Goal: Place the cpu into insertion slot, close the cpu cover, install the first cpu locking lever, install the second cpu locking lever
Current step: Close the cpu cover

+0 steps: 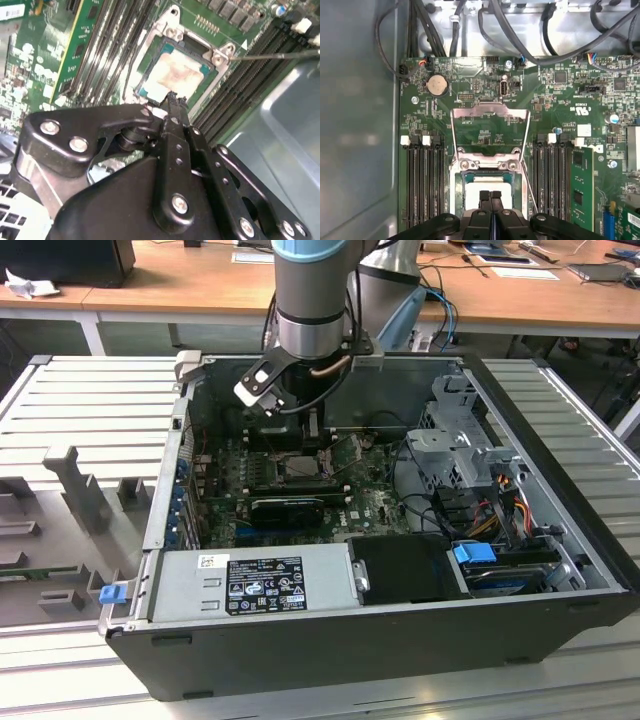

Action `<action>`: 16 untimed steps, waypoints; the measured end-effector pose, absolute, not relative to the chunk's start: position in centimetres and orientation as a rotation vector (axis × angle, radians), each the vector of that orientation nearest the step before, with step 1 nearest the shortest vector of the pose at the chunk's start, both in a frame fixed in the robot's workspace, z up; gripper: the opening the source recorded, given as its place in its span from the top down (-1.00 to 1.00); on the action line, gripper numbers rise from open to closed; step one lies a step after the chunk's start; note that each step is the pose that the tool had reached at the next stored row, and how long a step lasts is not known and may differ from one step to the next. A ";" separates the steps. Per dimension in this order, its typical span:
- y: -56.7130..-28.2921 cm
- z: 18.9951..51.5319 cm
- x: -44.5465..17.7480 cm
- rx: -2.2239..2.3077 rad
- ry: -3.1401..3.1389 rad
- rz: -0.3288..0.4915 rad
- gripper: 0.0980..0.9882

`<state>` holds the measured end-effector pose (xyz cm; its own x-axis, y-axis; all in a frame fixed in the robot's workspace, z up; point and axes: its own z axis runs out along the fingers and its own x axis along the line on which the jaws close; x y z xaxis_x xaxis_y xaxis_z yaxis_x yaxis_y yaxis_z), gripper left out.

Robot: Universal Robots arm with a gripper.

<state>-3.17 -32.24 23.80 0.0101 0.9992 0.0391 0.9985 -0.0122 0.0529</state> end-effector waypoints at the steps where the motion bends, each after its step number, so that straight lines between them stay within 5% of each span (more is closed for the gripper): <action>1: -32.2 24.1 -3.2 2.225 2.201 0.102 0.98; 16: -32.2 24.7 -2.2 2.223 2.203 0.101 0.98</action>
